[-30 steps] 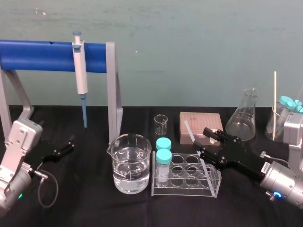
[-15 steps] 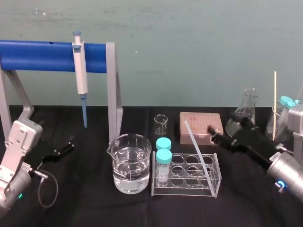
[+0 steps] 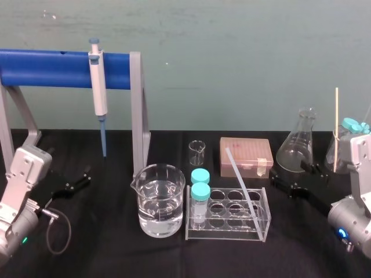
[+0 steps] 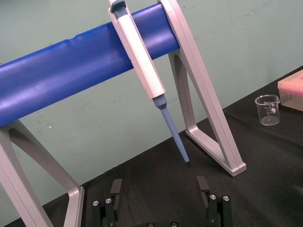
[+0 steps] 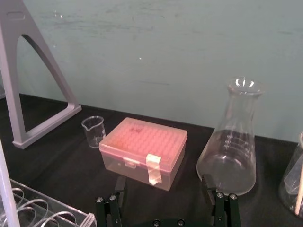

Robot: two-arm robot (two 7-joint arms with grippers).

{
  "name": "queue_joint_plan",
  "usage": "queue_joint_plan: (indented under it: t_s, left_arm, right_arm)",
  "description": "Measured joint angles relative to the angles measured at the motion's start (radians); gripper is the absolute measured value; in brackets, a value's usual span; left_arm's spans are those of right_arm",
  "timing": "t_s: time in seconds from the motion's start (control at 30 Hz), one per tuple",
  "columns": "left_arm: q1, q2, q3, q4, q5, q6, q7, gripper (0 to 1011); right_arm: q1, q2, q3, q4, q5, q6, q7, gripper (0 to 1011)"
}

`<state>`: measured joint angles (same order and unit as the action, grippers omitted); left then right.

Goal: Pick up the stirring rod with one hand, then place it down.

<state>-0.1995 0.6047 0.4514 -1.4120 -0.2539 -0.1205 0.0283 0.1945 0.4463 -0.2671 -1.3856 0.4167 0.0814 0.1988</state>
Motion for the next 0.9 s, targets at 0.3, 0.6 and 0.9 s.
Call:
queue_joint_plan:
  t_s: [0.3,0.6,0.9]
  left_arm:
    - [0.000,0.000,0.000,0.000,0.000,0.000,0.000,1000]
    - [0.000,0.000,0.000,0.000,0.000,0.000,0.000,1000]
    - [0.000,0.000,0.000,0.000,0.000,0.000,0.000,1000]
  right_arm:
    - [0.001,0.001,0.000,-0.001,0.000,-0.007,-0.001,1003]
    - [0.001,0.002,0.001,-0.001,0.000,-0.013,-0.002,1003]
    - [0.002,0.002,0.001,-0.001,0.000,-0.015,-0.003,1003]
